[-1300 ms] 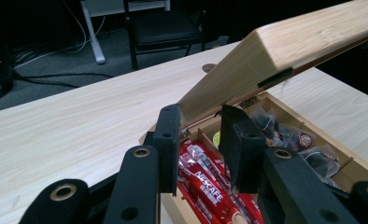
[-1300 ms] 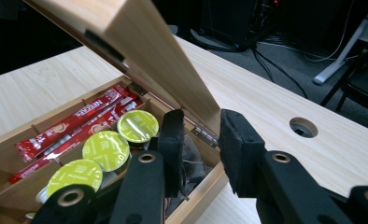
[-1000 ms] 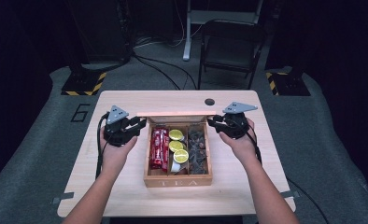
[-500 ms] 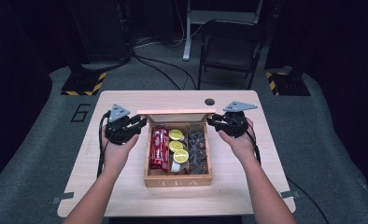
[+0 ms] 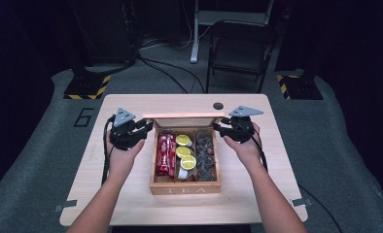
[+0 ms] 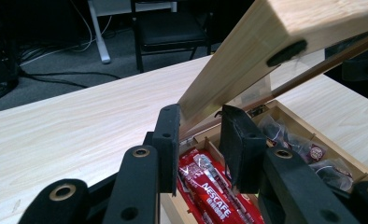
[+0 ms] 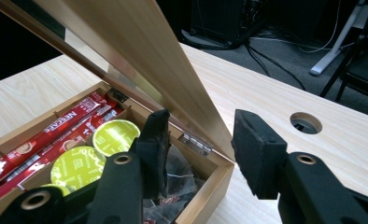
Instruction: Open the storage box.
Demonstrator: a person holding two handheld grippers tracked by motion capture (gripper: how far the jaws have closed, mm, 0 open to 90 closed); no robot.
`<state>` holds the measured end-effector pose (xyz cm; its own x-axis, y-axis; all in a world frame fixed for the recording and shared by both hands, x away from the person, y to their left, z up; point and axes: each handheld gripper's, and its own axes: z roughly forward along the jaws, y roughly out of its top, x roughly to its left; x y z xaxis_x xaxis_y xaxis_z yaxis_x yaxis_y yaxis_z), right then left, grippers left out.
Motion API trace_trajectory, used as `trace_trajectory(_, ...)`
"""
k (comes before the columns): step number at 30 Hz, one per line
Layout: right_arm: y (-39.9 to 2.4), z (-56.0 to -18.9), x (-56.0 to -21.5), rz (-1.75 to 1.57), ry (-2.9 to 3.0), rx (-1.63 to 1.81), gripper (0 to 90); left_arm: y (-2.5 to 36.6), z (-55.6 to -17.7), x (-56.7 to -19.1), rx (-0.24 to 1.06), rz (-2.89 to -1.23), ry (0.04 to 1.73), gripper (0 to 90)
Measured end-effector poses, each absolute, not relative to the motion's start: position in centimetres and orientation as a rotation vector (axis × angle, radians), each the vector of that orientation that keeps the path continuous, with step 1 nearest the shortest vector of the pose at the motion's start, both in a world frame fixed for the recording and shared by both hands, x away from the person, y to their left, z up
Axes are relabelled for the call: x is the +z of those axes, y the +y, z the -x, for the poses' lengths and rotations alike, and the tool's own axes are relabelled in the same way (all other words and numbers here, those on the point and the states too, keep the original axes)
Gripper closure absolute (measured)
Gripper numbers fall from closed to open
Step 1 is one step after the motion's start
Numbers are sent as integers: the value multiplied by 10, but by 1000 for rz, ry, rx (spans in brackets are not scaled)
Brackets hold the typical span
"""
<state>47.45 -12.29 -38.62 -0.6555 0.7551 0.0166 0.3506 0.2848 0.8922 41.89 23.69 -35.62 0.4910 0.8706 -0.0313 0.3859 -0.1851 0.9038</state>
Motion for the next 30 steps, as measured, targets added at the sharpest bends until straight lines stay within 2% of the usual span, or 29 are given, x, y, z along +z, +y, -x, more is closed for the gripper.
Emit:
trace_trajectory(5, -120, -476, -387, -965, 2150, 1326, 603, 236, -419, -357, 639, -1769, 1075, 679)
trace_trajectory(18, -120, -478, -386, -971, 2160, 1332, 604, 233, -416, -362, 642, -1774, 1071, 623)
trace_trajectory(30, -120, -477, -386, -975, 2167, 1329, 603, 233, -400, -382, 604, -1767, 1070, 572)
